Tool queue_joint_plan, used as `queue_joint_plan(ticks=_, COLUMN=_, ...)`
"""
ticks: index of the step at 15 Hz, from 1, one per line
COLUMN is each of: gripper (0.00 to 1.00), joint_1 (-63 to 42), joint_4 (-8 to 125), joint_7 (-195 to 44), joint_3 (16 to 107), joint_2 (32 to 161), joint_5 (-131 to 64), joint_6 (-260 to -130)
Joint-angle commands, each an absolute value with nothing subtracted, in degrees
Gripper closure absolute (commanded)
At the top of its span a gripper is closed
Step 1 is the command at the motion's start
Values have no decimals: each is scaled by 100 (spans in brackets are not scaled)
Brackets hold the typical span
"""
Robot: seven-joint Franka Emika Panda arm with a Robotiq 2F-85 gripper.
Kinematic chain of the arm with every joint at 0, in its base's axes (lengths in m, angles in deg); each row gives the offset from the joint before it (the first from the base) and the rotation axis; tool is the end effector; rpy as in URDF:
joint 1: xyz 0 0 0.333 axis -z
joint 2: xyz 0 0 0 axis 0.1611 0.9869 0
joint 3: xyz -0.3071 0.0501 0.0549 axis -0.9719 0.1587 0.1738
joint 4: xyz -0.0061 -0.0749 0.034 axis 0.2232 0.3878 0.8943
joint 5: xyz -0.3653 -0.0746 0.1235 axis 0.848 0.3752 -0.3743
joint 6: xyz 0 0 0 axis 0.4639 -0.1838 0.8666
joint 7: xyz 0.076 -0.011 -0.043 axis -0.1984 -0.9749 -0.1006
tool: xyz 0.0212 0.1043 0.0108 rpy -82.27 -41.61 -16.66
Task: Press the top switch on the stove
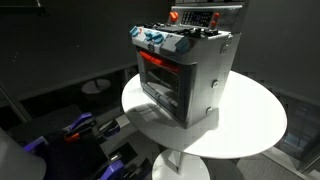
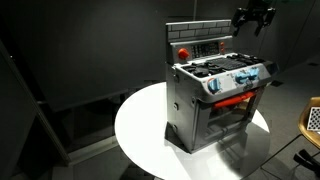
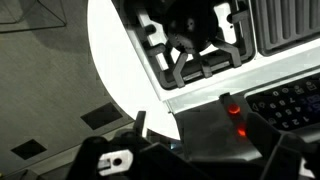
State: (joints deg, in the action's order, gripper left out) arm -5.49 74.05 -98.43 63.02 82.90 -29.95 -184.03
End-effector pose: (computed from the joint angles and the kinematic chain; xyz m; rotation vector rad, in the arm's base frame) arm 0.5927 -0.0664 0.5001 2.9578 -0.7995 0.3683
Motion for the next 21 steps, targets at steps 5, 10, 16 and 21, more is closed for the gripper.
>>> queue_joint_plan(ticks=5, gripper=0, joint_1=-652, joint_4=6807, joint_7=-10079, joint_3=6159, joint_2=8871, joint_5=-2888, joint_6=-18196)
queue_joint_plan(ticks=10, gripper=0, joint_1=-734, joint_4=6624, joint_7=-10068, joint_3=6132, joint_2=9092, joint_5=-2904, joint_6=-18181)
queue_joint_plan(ticks=16, gripper=0, joint_1=-777, joint_4=6367, joint_7=-10052, joint_3=6095, joint_2=9362, joint_5=-2942, joint_6=-18145)
queue_joint_plan(ticks=21, gripper=0, joint_1=-788, joint_4=6109, joint_7=-10019, joint_3=6064, joint_2=9596, joint_5=-2996, joint_6=-18080)
